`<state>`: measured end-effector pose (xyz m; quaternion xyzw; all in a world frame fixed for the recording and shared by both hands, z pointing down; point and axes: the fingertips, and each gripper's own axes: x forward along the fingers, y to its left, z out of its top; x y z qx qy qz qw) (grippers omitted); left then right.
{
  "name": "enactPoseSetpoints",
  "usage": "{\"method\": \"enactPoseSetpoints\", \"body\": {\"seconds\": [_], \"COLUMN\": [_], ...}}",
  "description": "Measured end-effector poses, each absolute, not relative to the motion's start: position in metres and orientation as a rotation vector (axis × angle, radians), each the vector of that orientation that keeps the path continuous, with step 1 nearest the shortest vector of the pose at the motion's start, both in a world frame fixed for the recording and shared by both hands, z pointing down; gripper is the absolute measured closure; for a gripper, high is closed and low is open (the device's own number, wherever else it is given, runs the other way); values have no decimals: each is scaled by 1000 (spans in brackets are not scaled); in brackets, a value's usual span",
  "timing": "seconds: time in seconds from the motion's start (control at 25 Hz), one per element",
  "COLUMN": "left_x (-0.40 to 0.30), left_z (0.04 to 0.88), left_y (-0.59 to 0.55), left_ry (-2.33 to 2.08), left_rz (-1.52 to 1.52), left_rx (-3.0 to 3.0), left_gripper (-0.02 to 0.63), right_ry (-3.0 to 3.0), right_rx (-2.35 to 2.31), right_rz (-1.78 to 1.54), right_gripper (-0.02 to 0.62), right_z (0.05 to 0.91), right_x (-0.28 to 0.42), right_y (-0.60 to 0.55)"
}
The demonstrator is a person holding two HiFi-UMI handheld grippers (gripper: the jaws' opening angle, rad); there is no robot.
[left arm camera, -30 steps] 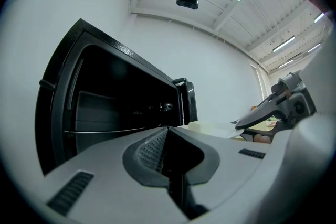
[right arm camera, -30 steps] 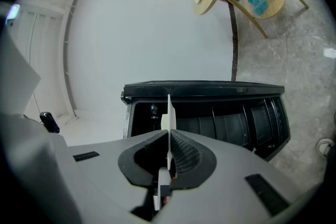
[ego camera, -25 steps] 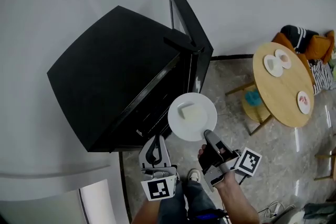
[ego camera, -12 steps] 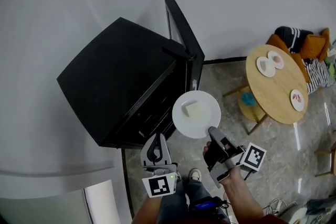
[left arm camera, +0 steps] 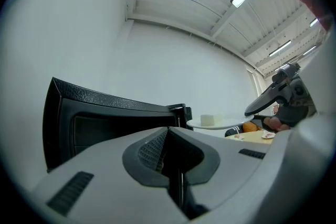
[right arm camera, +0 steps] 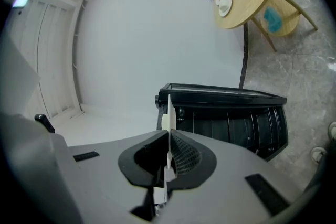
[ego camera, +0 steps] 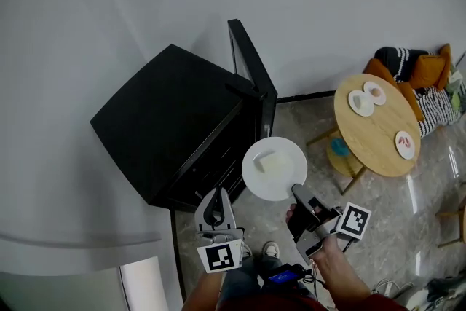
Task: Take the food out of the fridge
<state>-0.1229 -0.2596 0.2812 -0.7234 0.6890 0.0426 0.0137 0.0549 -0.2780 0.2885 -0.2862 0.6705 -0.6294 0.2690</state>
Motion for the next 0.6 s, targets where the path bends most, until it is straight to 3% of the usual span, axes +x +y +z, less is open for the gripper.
{"method": "enactPoseSetpoints", "body": {"seconds": [0.6], "left_x": [-118], "left_z": [273], "left_y": [-249], "left_ry": [2122], "left_rz": [138], "left_rx": [-2272], "left_gripper": [592], "right_ry": [1791], "right_rx": [-761], "right_rz": [-1697], "right_gripper": [563], "right_z": [271], "right_x": [61], "right_y": [-256]}}
